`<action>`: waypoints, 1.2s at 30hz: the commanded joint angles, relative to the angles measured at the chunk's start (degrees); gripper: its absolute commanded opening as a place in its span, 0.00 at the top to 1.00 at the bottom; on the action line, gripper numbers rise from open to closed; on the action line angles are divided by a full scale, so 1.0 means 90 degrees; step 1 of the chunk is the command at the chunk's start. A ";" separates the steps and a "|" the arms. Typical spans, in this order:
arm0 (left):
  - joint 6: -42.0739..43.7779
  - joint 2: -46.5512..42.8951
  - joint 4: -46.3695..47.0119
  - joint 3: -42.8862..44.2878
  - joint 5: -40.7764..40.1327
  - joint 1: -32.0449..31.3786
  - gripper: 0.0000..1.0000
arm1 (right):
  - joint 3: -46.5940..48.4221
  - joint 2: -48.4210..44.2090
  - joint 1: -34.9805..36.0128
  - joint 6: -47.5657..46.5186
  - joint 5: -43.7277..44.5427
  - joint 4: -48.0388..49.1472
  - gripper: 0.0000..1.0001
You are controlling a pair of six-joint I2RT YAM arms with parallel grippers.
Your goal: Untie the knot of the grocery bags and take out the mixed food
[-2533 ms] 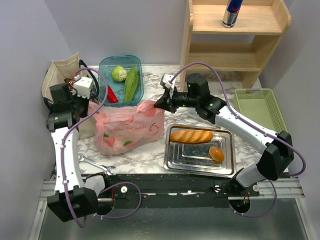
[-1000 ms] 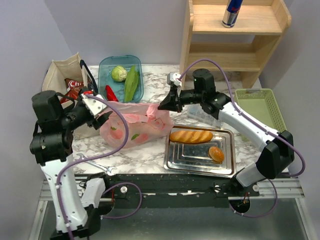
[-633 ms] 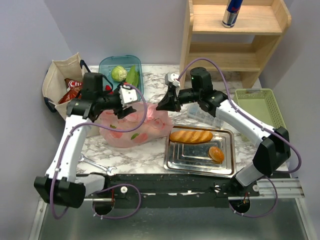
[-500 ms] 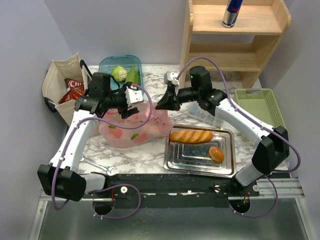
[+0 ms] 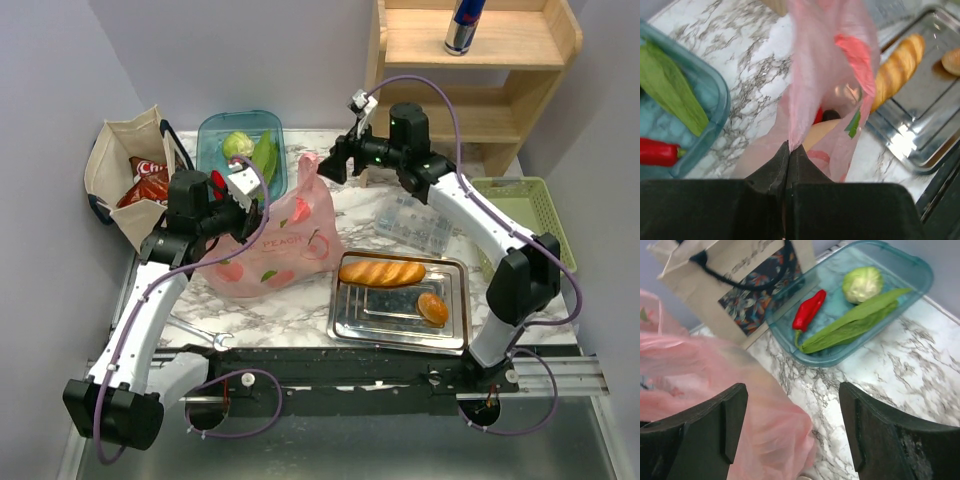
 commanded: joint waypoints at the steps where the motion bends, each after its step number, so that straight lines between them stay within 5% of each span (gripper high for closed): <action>1: -0.2671 -0.0164 0.0902 -0.0332 -0.1599 0.0034 1.00 | 0.0355 -0.0567 0.0045 0.1425 0.1645 -0.0810 0.18; 5: -0.3200 -0.0223 0.1146 -0.0256 -0.1987 0.0025 1.00 | -0.0858 -0.1770 0.0040 0.1779 0.2511 -0.1762 0.18; 10: -0.3589 0.0038 0.1164 -0.0116 -0.2168 0.0014 1.00 | -0.2334 -0.3044 0.0133 0.1774 0.0848 -0.2006 0.21; 15: -0.3657 0.0175 0.1058 0.0003 -0.2273 0.0014 1.00 | -0.3314 -0.3715 0.0702 0.1926 0.1086 -0.1359 0.21; 24: -0.3848 0.0350 0.1161 0.0061 -0.2272 0.0014 1.00 | -0.2763 -0.2494 0.3048 0.2370 0.4060 -0.0292 0.11; 27: -0.3858 0.0263 0.1200 -0.0018 -0.2202 0.0014 1.00 | -0.2638 -0.2133 0.3127 0.3084 0.5082 0.0152 0.02; 36: -0.3828 -0.0148 0.1515 -0.0516 -0.1875 -0.0020 1.00 | -0.1224 -0.1160 0.3127 0.4665 0.6483 -0.0440 0.01</action>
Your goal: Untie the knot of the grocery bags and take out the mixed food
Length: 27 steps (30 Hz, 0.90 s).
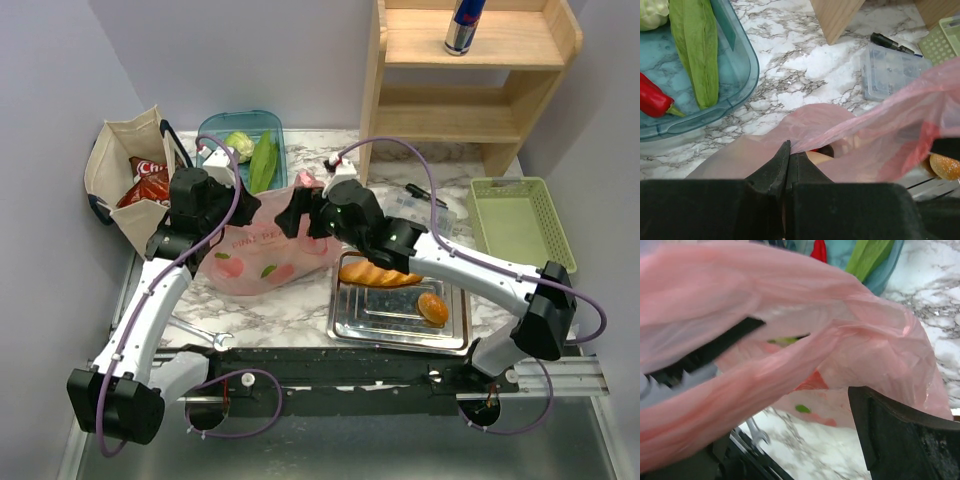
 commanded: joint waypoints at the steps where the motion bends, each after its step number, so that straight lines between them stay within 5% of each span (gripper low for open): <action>1: -0.0072 -0.0290 0.0277 -0.0233 0.0240 -0.0039 1.00 | 0.0733 0.0326 0.0002 0.1112 0.0992 -0.0146 0.01; 11: -0.0050 -0.0510 0.0206 -0.0138 0.0382 -0.0086 1.00 | 0.0609 0.0771 0.0004 0.0426 0.1364 -0.0147 0.04; 14: 0.0215 -0.0695 0.0031 -0.0102 0.0358 -0.0088 1.00 | 0.0447 0.0739 -0.0004 -0.0005 0.1625 -0.0114 0.28; 16: 0.0463 -0.0823 -0.0105 -0.0092 0.0282 -0.0088 1.00 | 0.0221 0.0610 -0.0052 -0.0261 0.1732 -0.0105 0.55; 18: 0.0807 -0.0960 -0.0209 -0.0014 0.0023 -0.0079 1.00 | -0.0156 0.0326 -0.0107 -0.0751 0.1518 0.0010 0.94; 23: 0.1854 -0.0764 -0.0371 0.0522 -0.1175 0.0109 1.00 | -0.1406 -0.0956 -0.0100 -0.1867 0.0939 -0.0316 0.99; 27: 0.2085 -0.0057 -0.0499 0.1057 -0.1100 0.0866 1.00 | -0.2299 -0.1832 -0.0118 -0.2693 0.0576 -0.0513 0.99</action>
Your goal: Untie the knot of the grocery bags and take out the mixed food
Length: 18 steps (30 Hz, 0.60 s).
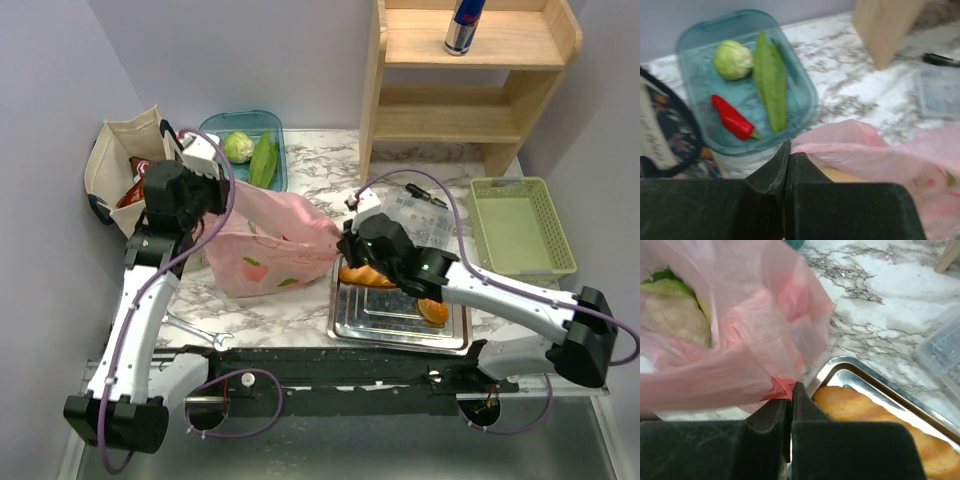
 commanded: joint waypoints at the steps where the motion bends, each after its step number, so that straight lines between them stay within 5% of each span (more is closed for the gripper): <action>1: 0.0715 0.0809 -0.0139 0.0760 -0.0387 0.0870 1.00 | -0.0757 -0.0921 -0.0058 -0.1352 -0.0531 -0.0195 0.99; 7: 0.0879 0.1887 -0.0547 0.1811 -0.0291 0.1374 1.00 | -0.1092 -0.1507 -0.0155 -0.2409 -0.0919 0.0344 0.99; 18: 0.1436 0.2297 -0.1630 0.2548 0.0060 0.1657 1.00 | 0.0509 -0.0415 -0.3326 -0.3269 -0.4281 -0.0237 0.99</action>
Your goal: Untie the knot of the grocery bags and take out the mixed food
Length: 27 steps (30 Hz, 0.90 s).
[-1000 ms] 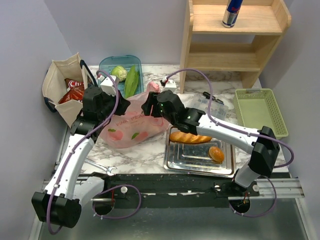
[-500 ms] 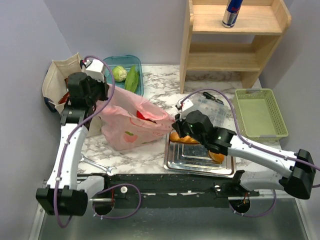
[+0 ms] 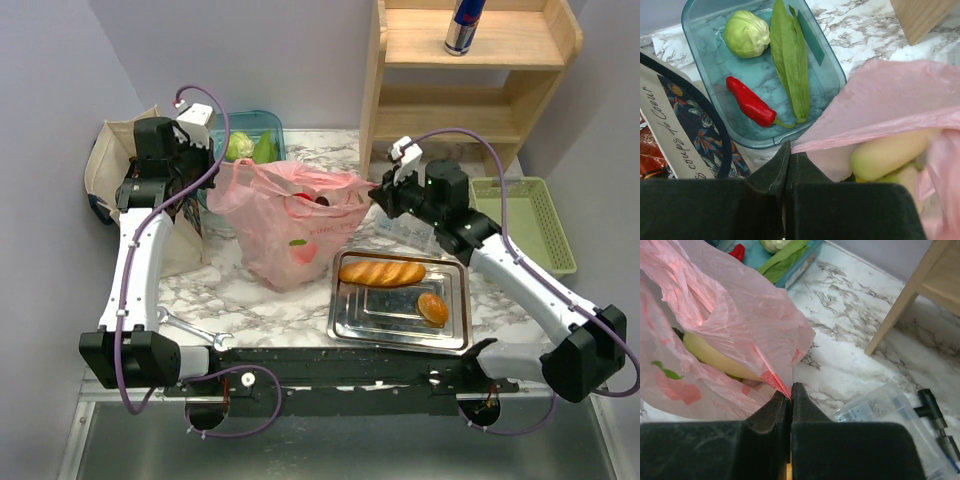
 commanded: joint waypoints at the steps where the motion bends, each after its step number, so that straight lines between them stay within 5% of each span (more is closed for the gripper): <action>1: 0.0626 -0.0004 -0.0359 0.0242 -0.0300 0.0368 1.00 | 0.0515 0.0512 -0.0652 -0.0805 -0.1568 -0.0849 0.99; 7: 0.1025 -0.0485 -0.1073 -0.0063 0.1355 0.0340 1.00 | 0.1299 0.1540 -0.0653 -0.0678 -0.2999 -0.0970 0.99; 11: 0.1346 -0.0506 -0.1395 0.0005 0.1042 0.0359 1.00 | 0.1737 0.1875 -0.0681 -0.0997 -0.2549 -0.1064 0.99; 13: 0.1537 -0.0539 -0.1559 0.0146 0.1142 0.0483 0.59 | 0.2027 0.2024 -0.0699 -0.1234 -0.2513 -0.1254 0.94; 15: 0.1596 -0.0721 -0.1653 0.0347 0.1707 0.0641 0.13 | 0.2398 0.2168 -0.0700 -0.1323 -0.2661 -0.1575 0.67; 16: 0.1629 -0.0840 -0.1669 0.0422 0.1993 0.0677 0.03 | 0.2587 0.2199 -0.0700 -0.1330 -0.2762 -0.1737 0.52; 21: 0.1509 -0.1108 -0.1968 0.1215 0.2718 0.0675 0.02 | 0.2871 0.1866 -0.0700 -0.1356 -0.3314 -0.2064 0.21; 27: 0.0798 -0.0765 -0.2171 0.1859 0.2907 0.0094 0.12 | 0.2718 0.1408 -0.0664 -0.1414 -0.4193 -0.1830 0.20</action>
